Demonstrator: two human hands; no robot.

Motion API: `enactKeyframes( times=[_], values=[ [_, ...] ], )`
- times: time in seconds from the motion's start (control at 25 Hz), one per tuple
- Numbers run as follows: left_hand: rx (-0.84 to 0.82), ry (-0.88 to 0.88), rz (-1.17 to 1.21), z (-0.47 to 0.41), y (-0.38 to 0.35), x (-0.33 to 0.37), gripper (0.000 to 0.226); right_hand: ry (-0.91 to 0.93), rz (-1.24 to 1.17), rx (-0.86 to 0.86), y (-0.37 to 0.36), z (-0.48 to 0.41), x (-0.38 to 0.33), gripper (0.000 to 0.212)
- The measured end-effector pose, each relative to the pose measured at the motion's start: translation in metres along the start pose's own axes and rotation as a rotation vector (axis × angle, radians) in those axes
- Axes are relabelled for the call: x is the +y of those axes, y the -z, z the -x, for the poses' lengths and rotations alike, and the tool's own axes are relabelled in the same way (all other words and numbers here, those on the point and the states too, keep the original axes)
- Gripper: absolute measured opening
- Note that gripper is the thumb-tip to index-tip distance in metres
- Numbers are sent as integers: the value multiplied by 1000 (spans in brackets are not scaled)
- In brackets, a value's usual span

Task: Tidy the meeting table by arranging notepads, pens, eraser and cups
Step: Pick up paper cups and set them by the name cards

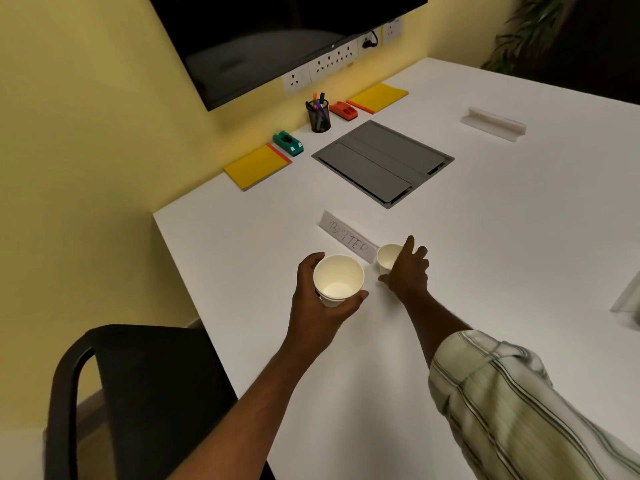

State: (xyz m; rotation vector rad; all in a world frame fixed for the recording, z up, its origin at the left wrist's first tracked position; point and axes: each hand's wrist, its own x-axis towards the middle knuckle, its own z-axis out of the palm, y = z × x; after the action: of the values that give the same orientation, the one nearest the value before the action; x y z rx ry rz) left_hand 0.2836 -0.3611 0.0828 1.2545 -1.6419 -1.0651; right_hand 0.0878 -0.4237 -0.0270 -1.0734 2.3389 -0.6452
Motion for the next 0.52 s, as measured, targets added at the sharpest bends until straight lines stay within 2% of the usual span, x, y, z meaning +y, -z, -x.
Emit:
enactKeyframes(
  times=[0.12, 0.24, 0.4, 0.52],
  values=[
    [-4, -14, -2, 5, 3, 9, 78, 38, -13, 16, 10, 17, -1, 113],
    [-15, -20, -10, 15, 3, 19, 76, 68, -93, 72, 26, 40, -3, 104],
    [-3, -44, -64, 36, -2, 33, 81, 151, -311, 175, 54, 75, -12, 76],
    [19, -74, -88, 57, -5, 45, 81, 198, -509, 157, 80, 111, -21, 50]
  ],
)
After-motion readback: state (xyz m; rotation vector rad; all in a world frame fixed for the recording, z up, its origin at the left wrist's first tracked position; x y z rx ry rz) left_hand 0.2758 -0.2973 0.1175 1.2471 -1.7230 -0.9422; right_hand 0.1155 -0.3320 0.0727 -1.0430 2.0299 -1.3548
